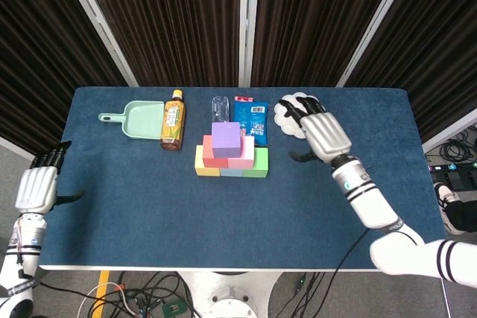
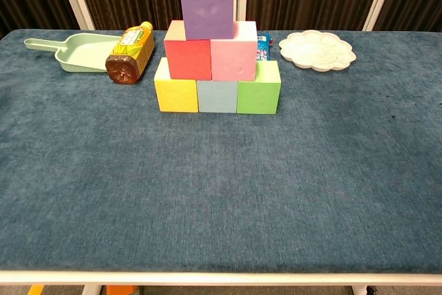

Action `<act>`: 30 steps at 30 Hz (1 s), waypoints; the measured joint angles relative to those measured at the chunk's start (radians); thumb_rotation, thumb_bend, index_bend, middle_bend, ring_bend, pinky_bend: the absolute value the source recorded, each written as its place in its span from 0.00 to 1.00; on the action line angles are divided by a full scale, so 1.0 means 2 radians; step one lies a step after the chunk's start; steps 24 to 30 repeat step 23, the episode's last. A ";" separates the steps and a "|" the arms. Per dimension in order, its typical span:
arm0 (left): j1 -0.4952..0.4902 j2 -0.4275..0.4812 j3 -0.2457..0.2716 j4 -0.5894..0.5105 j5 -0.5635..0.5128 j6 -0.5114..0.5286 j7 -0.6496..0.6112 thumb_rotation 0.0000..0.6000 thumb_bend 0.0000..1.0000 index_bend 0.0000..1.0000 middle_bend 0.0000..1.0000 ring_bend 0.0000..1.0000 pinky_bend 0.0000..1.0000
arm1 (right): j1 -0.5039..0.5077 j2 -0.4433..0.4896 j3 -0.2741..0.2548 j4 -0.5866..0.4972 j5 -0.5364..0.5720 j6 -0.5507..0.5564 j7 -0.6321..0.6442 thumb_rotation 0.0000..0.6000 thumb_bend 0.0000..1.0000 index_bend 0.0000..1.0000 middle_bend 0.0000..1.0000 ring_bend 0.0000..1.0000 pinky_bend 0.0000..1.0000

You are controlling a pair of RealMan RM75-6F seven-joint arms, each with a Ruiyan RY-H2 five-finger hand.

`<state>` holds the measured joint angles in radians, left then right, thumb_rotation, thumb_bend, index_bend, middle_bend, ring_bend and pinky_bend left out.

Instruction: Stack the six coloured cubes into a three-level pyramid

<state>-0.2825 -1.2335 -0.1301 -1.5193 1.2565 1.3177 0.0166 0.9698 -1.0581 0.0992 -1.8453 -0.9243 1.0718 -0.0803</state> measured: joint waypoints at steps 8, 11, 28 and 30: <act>0.044 0.007 0.010 0.018 0.000 0.036 -0.031 1.00 0.07 0.03 0.07 0.13 0.12 | -0.145 0.003 -0.047 0.039 -0.130 0.131 0.087 1.00 0.11 0.00 0.12 0.00 0.00; 0.062 0.011 0.021 0.019 0.007 0.051 -0.039 1.00 0.06 0.03 0.07 0.13 0.12 | -0.203 -0.002 -0.068 0.065 -0.169 0.186 0.107 1.00 0.12 0.00 0.07 0.00 0.00; 0.134 0.018 0.073 -0.014 0.073 0.128 -0.036 1.00 0.06 0.03 0.07 0.13 0.11 | -0.362 -0.016 -0.115 0.145 -0.262 0.294 0.228 1.00 0.14 0.00 0.06 0.00 0.00; 0.134 0.018 0.073 -0.014 0.073 0.128 -0.036 1.00 0.06 0.03 0.07 0.13 0.11 | -0.362 -0.016 -0.115 0.145 -0.262 0.294 0.228 1.00 0.14 0.00 0.06 0.00 0.00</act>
